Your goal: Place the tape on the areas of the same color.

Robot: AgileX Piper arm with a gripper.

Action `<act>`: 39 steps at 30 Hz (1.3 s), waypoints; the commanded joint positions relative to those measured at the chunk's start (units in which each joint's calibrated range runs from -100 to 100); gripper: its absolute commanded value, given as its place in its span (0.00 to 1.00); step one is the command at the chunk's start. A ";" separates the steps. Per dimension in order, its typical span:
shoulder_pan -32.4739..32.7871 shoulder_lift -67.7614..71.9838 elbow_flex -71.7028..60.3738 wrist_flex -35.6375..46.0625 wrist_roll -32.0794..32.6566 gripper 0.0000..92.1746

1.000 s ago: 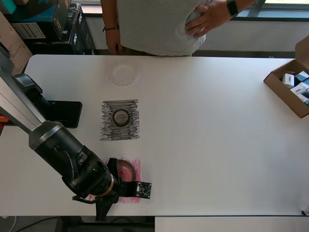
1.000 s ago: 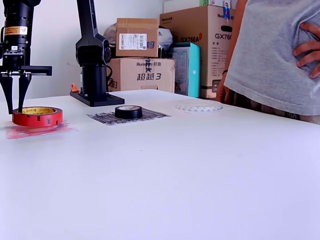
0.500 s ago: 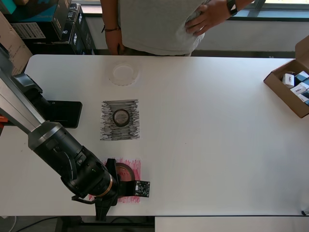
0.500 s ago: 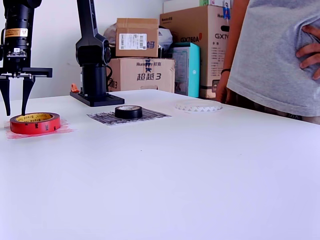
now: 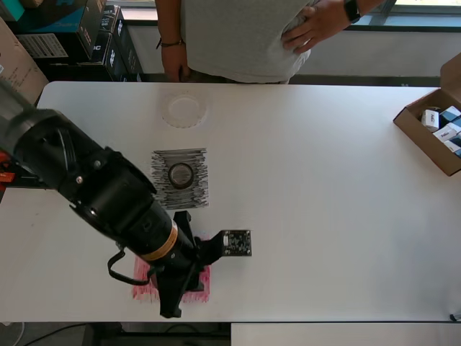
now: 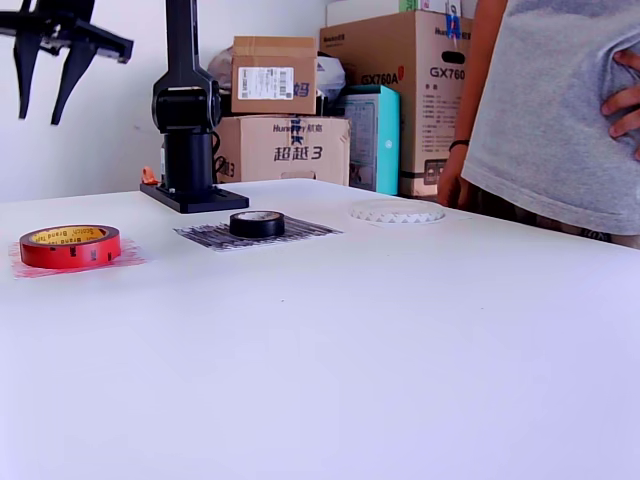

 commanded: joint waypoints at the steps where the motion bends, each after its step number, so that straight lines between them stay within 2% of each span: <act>1: 7.66 -10.25 0.11 -0.35 1.92 0.41; 7: 20.52 -19.23 0.66 -0.60 9.70 0.41; 14: 31.81 -33.92 11.29 -0.77 10.03 0.41; 20: 35.52 -51.50 24.01 -1.37 9.62 0.41; 24: 35.52 -64.13 33.73 -7.73 9.29 0.40; 29: 34.97 -78.91 44.00 -16.22 9.21 0.20; 33: 35.36 -88.64 48.09 -16.56 9.21 0.02; 39: 36.94 -98.74 51.36 -16.64 7.16 0.00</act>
